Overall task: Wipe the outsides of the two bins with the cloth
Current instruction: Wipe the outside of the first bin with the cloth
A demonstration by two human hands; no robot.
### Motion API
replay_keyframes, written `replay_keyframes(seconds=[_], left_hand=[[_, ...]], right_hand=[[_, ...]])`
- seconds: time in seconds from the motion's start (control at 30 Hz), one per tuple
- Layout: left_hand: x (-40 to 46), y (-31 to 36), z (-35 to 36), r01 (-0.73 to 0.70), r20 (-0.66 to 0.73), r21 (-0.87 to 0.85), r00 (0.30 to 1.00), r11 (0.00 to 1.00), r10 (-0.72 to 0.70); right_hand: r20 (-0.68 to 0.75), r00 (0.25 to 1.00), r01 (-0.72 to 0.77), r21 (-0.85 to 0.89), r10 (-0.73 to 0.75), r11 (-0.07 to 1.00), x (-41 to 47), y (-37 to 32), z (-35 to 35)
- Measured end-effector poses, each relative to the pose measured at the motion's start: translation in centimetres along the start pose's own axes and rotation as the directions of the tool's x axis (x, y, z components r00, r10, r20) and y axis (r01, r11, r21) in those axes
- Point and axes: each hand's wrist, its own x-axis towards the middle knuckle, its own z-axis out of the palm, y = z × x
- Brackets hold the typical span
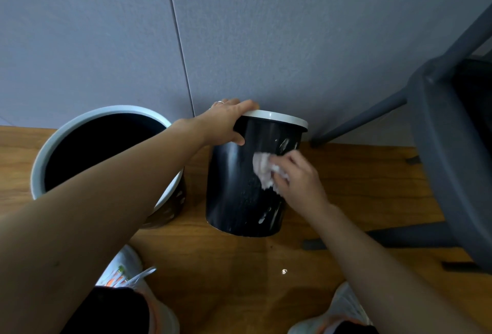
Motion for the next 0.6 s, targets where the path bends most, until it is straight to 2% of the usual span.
replay_keyframes(seconds=[0.1,0.27,0.37,0.43,0.5,0.6], left_hand=[[0.0,0.0,0.1,-0.011,-0.005,-0.007,1.000,1.000,0.011],[-0.1,0.1,0.1,-0.022,-0.011,-0.001,1.000,1.000,0.022],[-0.2,-0.1,0.0,-0.030,-0.007,-0.004,1.000,1.000,0.030],[-0.1,0.0,0.0,-0.033,-0.009,0.008,0.999,0.999,0.033],[0.0,0.0,0.1,-0.033,-0.017,0.018,0.999,0.999,0.034],[0.1,0.1,0.2,-0.044,-0.018,0.027,0.999,0.999,0.045]], right_hand=[[0.019,0.999,0.029,-0.003,-0.029,1.000,-0.9,0.4,0.0],[-0.161,0.984,-0.080,-0.016,0.076,0.997,3.7,1.5,-1.6],[-0.140,0.987,-0.082,-0.026,0.078,0.996,4.1,1.3,-1.5],[-0.068,0.996,-0.055,-0.048,0.051,0.997,2.7,0.8,-0.8],[0.047,0.998,0.039,-0.060,-0.037,0.997,0.0,0.2,0.2],[0.249,0.949,0.213,-0.058,-0.192,0.975,-3.9,-0.9,1.2]])
